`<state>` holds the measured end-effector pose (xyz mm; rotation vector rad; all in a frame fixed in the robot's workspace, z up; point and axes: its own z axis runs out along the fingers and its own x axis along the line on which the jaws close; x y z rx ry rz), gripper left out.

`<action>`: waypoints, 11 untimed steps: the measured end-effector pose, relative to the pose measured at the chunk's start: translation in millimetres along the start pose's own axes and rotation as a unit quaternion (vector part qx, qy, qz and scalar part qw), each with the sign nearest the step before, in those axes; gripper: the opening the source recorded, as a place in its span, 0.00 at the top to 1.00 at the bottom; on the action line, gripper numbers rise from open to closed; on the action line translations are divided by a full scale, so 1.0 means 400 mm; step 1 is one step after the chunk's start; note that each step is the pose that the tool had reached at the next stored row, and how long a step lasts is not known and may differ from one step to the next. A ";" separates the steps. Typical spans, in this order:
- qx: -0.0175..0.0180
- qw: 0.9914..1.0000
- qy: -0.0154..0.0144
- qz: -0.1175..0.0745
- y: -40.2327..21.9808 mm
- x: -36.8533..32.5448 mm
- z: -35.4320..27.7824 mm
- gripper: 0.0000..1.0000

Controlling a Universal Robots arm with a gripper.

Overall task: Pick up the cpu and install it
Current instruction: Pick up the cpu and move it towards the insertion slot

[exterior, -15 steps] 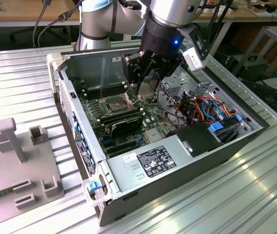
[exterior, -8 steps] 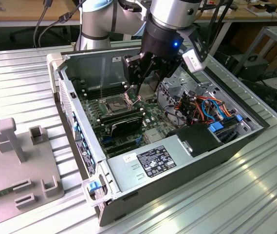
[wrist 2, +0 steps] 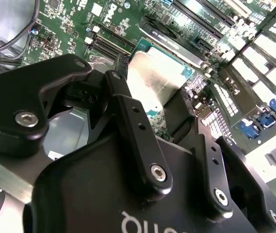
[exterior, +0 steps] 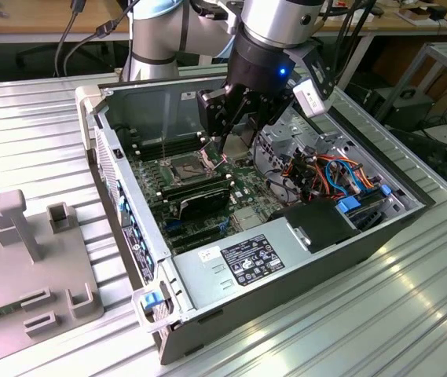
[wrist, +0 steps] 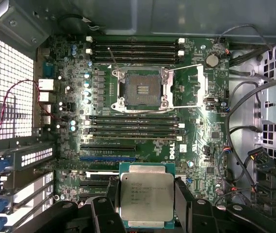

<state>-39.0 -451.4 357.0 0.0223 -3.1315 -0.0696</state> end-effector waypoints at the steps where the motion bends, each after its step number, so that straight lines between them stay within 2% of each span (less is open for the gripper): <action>1: 0.000 1.000 0.000 0.000 0.000 0.000 0.000 0.45; 7: 0.000 1.000 0.000 0.000 0.003 0.000 0.000 0.45; 11: 0.000 1.000 0.000 0.000 0.012 0.000 0.001 0.45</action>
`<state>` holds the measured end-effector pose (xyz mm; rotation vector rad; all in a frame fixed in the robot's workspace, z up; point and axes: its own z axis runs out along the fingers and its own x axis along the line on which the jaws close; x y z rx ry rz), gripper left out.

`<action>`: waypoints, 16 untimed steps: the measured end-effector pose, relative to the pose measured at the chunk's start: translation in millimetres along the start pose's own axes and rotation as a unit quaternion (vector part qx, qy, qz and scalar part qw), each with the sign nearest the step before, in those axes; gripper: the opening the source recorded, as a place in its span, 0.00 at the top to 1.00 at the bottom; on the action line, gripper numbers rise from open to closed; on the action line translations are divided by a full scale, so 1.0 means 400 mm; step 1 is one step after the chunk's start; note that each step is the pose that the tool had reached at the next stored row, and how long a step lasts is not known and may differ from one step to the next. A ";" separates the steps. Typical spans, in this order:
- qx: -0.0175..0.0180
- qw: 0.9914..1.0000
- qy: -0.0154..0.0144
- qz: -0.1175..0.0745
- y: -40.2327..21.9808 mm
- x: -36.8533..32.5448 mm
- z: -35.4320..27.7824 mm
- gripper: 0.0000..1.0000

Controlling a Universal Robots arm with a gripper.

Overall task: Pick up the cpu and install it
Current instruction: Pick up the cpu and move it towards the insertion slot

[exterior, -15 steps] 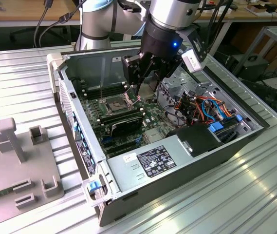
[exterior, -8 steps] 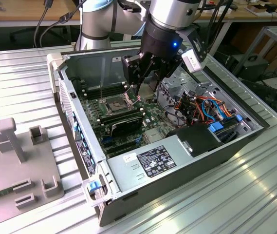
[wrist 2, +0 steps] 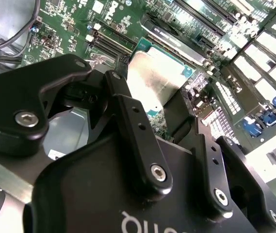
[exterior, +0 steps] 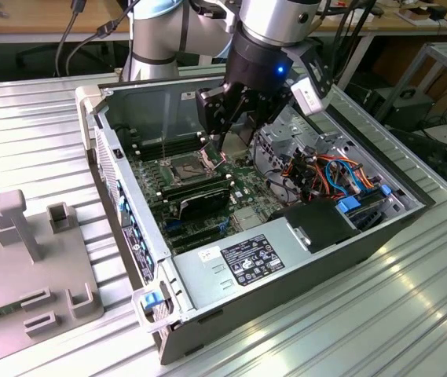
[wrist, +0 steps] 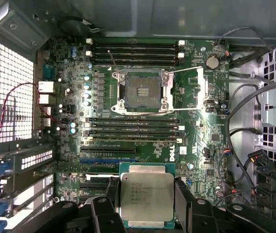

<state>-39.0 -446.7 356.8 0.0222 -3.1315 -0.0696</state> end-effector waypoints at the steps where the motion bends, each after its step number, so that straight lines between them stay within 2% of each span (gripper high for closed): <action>1: 0.000 1.000 0.000 0.000 0.002 0.000 0.000 0.45; 9: 0.000 1.000 0.000 0.000 0.021 0.000 0.002 0.45; 16: 0.000 1.000 0.000 0.000 0.045 -0.001 0.003 0.45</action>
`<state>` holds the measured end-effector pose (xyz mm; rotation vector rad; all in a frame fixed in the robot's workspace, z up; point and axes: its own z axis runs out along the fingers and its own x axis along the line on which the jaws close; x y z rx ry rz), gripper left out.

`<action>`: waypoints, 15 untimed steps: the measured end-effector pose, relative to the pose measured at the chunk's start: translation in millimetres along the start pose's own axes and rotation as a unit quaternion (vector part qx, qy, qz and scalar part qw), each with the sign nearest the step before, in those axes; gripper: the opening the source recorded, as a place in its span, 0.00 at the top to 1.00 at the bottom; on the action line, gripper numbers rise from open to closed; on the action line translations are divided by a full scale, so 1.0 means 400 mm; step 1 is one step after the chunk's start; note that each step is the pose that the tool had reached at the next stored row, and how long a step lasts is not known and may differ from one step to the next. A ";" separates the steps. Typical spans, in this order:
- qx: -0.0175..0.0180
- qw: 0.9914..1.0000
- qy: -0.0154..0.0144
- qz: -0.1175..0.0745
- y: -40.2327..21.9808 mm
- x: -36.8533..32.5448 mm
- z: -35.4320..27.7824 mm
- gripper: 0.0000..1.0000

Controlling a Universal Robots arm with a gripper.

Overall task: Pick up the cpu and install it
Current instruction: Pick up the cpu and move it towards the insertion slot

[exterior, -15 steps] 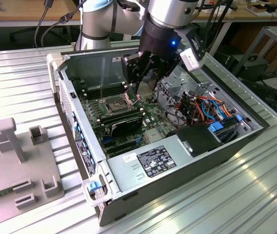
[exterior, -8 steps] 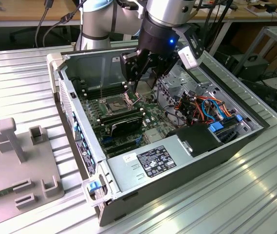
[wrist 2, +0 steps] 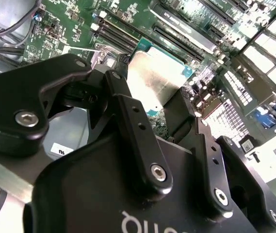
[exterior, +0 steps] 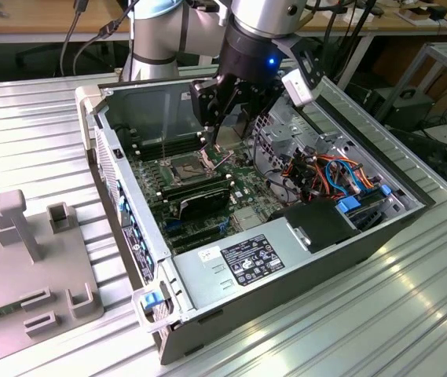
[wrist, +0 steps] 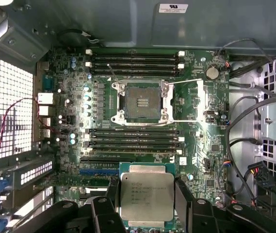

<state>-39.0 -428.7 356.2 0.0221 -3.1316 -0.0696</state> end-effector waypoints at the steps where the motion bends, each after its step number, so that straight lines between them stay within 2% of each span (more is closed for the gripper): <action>1: 0.000 1.000 0.000 0.000 0.002 0.000 0.000 0.45; 15: 0.000 1.000 0.000 0.001 0.050 -0.001 0.003 0.45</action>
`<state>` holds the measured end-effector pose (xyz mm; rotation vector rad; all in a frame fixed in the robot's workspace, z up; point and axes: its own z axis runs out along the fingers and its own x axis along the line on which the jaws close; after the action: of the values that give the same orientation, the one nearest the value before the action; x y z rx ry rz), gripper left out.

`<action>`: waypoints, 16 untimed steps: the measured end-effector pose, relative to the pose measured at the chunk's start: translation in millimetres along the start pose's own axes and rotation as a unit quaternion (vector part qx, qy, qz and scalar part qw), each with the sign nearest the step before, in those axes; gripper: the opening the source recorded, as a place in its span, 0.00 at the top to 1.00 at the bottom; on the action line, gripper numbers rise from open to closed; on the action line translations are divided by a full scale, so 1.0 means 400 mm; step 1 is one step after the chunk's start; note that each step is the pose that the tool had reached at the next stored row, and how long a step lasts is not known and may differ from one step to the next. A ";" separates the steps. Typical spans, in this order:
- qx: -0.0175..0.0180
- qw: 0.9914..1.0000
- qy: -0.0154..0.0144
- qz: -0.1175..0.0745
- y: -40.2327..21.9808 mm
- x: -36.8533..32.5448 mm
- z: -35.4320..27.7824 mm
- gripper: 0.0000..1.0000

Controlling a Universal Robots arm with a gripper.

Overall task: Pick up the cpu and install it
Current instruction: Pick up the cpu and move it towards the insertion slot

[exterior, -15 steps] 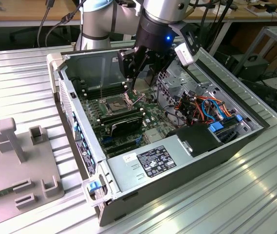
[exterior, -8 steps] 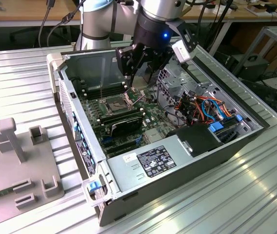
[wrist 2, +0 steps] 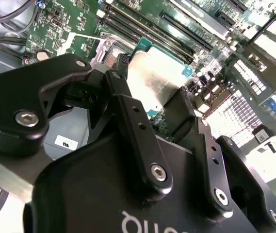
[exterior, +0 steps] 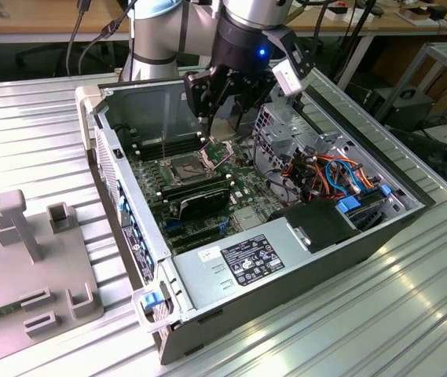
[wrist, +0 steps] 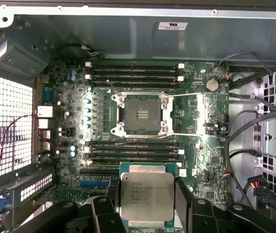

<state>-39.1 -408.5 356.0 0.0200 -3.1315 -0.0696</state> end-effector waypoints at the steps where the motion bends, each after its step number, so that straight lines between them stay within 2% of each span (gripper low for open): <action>1: 0.000 1.000 0.000 0.000 0.003 0.000 0.000 0.45; 8: 0.000 1.000 0.000 0.001 0.032 0.000 0.002 0.45; 16: 0.000 1.000 0.000 0.001 0.037 0.000 0.003 0.45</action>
<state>-39.2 -393.9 355.7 0.0181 -3.1316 -0.0696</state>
